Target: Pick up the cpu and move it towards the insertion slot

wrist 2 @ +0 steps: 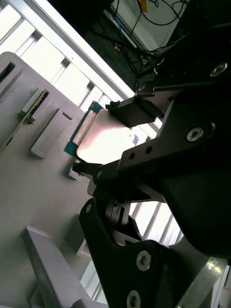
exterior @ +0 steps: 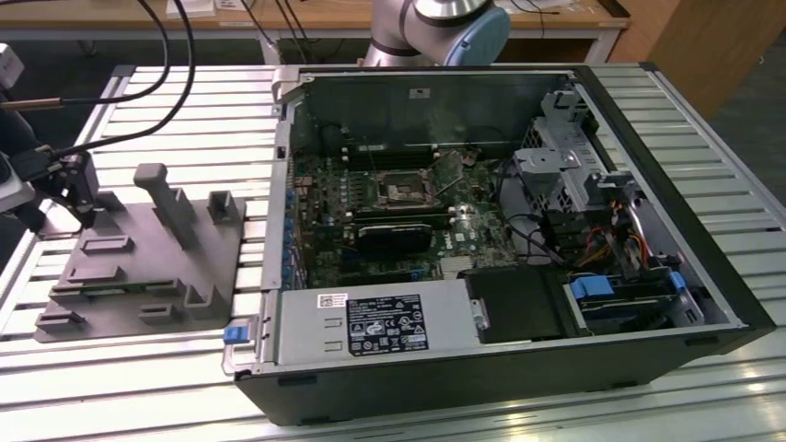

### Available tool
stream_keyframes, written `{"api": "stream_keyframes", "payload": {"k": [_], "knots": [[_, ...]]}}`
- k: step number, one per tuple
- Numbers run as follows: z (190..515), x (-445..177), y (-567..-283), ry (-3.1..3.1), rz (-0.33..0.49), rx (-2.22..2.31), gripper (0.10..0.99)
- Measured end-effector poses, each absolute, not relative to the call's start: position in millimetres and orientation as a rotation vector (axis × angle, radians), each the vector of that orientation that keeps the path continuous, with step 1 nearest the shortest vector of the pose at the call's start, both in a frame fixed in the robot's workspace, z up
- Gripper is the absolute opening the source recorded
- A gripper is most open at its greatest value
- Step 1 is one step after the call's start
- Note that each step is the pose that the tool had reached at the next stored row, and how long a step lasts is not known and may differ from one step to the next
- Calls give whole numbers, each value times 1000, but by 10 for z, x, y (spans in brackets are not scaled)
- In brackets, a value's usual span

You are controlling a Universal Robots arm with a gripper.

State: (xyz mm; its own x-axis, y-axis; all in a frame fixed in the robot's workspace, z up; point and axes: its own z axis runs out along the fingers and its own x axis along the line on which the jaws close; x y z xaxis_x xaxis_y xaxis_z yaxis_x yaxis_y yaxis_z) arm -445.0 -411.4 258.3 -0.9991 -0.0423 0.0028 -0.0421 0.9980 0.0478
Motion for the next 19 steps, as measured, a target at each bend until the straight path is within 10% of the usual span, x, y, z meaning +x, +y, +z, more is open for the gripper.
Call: {"api": "stream_keyframes", "payload": {"k": [19], "knots": [[2638,-4450,-4114,-3136,-75,66,545]]}}
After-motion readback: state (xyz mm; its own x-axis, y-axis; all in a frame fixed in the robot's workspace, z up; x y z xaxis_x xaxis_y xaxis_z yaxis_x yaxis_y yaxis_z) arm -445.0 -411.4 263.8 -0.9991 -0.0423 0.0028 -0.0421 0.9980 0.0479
